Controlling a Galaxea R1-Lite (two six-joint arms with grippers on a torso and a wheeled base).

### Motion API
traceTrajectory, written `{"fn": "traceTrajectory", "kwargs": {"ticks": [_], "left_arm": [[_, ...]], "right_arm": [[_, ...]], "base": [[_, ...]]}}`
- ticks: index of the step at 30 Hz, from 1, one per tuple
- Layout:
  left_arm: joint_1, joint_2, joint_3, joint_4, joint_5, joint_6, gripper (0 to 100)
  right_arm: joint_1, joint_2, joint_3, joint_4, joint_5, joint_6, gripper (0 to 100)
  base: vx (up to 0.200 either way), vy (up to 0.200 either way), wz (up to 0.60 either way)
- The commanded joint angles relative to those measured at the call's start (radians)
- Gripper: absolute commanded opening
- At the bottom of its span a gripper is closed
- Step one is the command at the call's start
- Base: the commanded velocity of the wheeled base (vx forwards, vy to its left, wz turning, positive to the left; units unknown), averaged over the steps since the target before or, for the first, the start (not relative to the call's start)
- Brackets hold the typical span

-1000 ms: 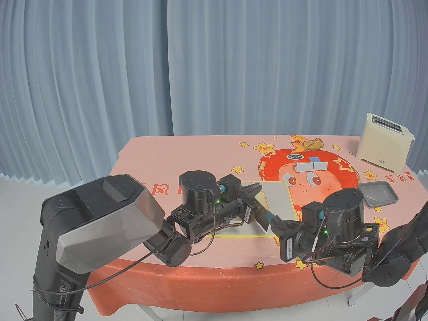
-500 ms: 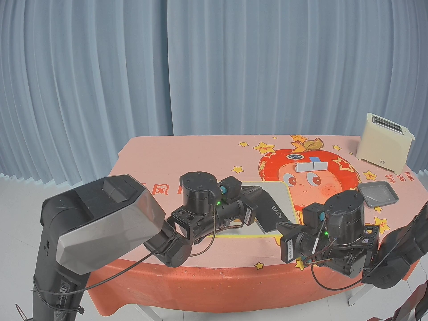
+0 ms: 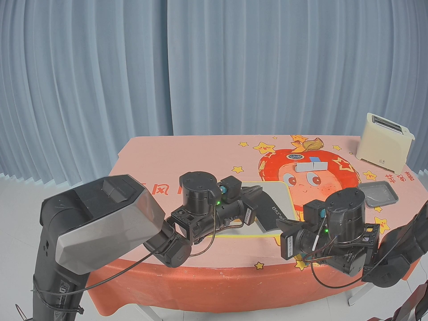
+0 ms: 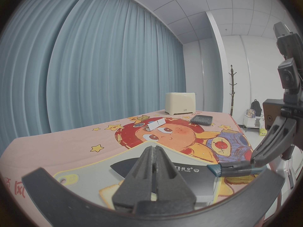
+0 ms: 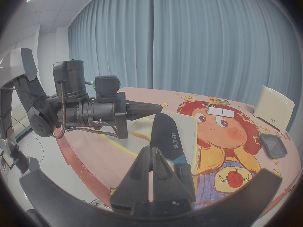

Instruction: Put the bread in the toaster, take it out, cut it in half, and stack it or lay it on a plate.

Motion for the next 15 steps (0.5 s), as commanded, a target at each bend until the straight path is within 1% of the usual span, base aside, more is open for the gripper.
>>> {"fn": "traceTrajectory", "kwargs": {"ticks": [1, 4, 5, 7, 9, 10, 11, 12, 15], "left_arm": [[0.002, -0.028, 0.014, -0.001, 0.0, 0.0, 0], [0.0, -0.041, 0.027, -0.001, 0.0, 0.0, 0], [0.0, -0.048, 0.03, -0.003, 0.0, 0.0, 0], [0.0, -0.054, 0.037, -0.001, 0.0, 0.0, 0], [0.0, -0.062, 0.041, -0.001, 0.002, 0.0, 0], [0.0, -0.062, 0.041, -0.001, 0.002, 0.0, 0], [0.0, -0.062, 0.043, -0.001, 0.002, 0.0, 0], [0.0, -0.062, 0.044, -0.003, 0.002, 0.001, 0], [-0.002, -0.062, 0.046, -0.001, 0.002, 0.001, 0]], "right_arm": [[-0.043, -0.015, -0.013, 0.011, 0.01, 0.019, 100], [-0.068, -0.009, -0.019, 0.02, 0.016, 0.022, 100], [-0.099, -0.006, -0.026, 0.043, 0.025, 0.02, 100], [-0.12, -0.006, -0.036, 0.103, 0.054, 0.02, 100], [-0.122, -0.011, -0.045, 0.177, 0.088, 0.023, 100], [-0.122, -0.011, -0.045, 0.177, 0.088, 0.023, 100], [-0.12, -0.012, -0.049, 0.237, 0.097, 0.023, 100], [-0.122, -0.011, -0.05, 0.255, 0.097, 0.023, 100], [-0.123, -0.004, -0.053, 0.266, 0.097, 0.023, 100]], "base": [[0.0, 0.0, 0.0], [0.0, 0.0, 0.0], [0.0, 0.0, 0.0], [0.0, 0.0, 0.0], [0.0, 0.0, 0.0], [0.0, 0.0, 0.0], [0.0, 0.0, 0.0], [0.0, 0.0, 0.0], [0.0, 0.0, 0.0]]}}
